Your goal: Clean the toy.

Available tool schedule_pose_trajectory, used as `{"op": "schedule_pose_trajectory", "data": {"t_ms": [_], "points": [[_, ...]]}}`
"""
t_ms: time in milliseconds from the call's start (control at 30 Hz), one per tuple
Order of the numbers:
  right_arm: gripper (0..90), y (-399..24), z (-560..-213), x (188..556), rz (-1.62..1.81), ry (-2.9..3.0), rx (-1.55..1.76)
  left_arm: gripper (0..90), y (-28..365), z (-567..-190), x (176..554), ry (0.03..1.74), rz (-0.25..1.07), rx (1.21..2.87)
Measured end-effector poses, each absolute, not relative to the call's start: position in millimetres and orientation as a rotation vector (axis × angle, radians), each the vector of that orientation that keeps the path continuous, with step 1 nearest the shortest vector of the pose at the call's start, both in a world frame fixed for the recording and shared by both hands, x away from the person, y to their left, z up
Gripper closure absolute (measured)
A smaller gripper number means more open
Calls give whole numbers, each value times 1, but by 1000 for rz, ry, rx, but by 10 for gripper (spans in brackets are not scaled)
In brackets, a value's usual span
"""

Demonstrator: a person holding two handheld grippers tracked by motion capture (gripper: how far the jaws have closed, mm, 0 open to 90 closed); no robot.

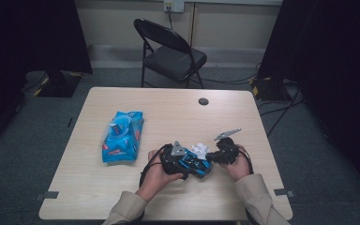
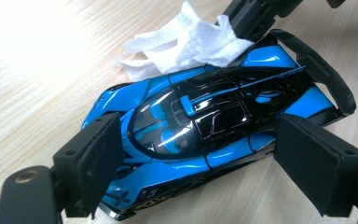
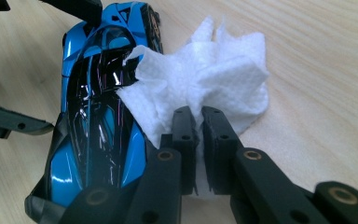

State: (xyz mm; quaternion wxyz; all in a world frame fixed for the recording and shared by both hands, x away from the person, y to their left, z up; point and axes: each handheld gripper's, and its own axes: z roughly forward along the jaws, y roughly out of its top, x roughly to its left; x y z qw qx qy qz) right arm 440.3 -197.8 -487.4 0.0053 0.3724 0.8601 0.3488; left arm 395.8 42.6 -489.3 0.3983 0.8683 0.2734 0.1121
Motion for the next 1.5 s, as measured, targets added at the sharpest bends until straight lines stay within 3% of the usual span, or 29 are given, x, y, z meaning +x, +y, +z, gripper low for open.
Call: {"op": "schedule_pose_trajectory", "data": {"t_ms": [600, 1000, 1500], "points": [[842, -224, -486, 422, 1128, 2667, 1167, 152, 42, -489, 395, 697, 288, 2200], [842, -236, -461, 420, 1206, 2583, 1159, 149, 41, -489, 394, 685, 294, 2211], [842, -213, -439, 430, 1303, 2552, 1115, 148, 41, -489, 394, 687, 293, 2207]]}}
